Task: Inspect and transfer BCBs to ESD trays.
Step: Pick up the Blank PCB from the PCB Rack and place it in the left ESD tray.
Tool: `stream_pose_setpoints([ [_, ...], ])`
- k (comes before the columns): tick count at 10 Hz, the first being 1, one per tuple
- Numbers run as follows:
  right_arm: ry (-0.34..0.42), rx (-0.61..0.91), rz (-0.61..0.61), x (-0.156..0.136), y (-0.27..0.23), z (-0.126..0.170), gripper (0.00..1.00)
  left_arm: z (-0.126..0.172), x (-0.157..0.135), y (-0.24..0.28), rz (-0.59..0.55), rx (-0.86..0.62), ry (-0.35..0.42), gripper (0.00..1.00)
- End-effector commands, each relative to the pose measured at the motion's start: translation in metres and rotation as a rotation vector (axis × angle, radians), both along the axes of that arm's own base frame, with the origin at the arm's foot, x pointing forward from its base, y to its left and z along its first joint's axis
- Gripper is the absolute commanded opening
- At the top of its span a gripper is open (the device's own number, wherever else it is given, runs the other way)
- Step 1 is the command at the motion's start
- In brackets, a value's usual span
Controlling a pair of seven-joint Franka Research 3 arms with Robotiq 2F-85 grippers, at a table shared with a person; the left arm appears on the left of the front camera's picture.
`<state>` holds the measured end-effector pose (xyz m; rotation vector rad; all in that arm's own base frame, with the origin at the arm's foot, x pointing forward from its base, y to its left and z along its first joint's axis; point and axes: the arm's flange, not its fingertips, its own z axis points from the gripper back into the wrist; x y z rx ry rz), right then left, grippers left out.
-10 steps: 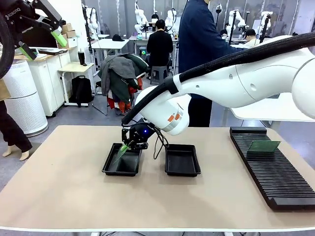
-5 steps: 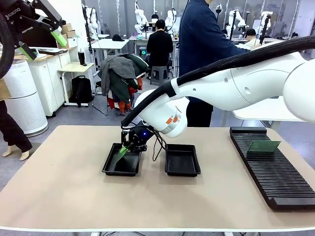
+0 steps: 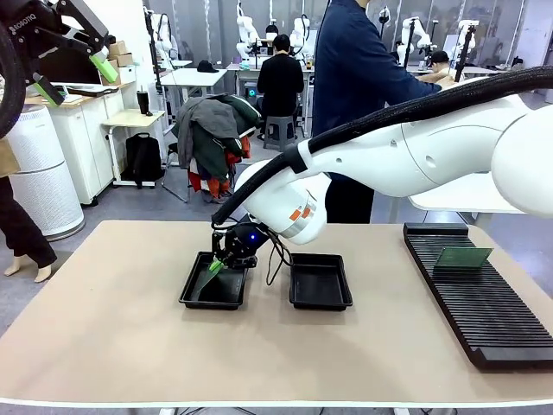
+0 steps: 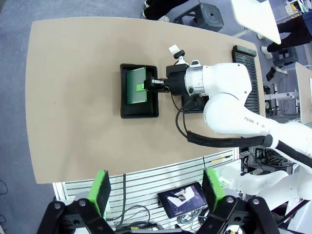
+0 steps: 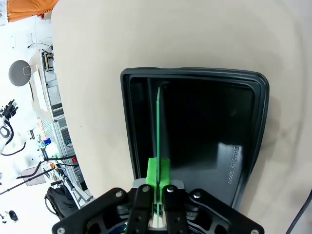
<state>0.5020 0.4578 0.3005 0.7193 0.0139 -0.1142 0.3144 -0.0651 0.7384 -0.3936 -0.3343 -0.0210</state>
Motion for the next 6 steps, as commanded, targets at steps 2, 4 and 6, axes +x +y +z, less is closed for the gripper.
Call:
stream_pose_setpoints([
  [2,-0.001,0.000,0.000,0.0004,-0.0004,0.0005,0.03,-0.0015,-0.0001,0.0004,-0.007,-0.009,0.002,1.00],
  [4,-0.001,0.000,0.000,0.0004,-0.0004,0.0005,0.03,-0.0015,-0.0001,0.0004,-0.007,-0.009,0.002,1.00],
  [6,-0.001,0.000,0.000,0.0004,-0.0004,0.0005,0.03,-0.0015,-0.0001,0.0004,-0.007,-0.009,0.002,1.00],
])
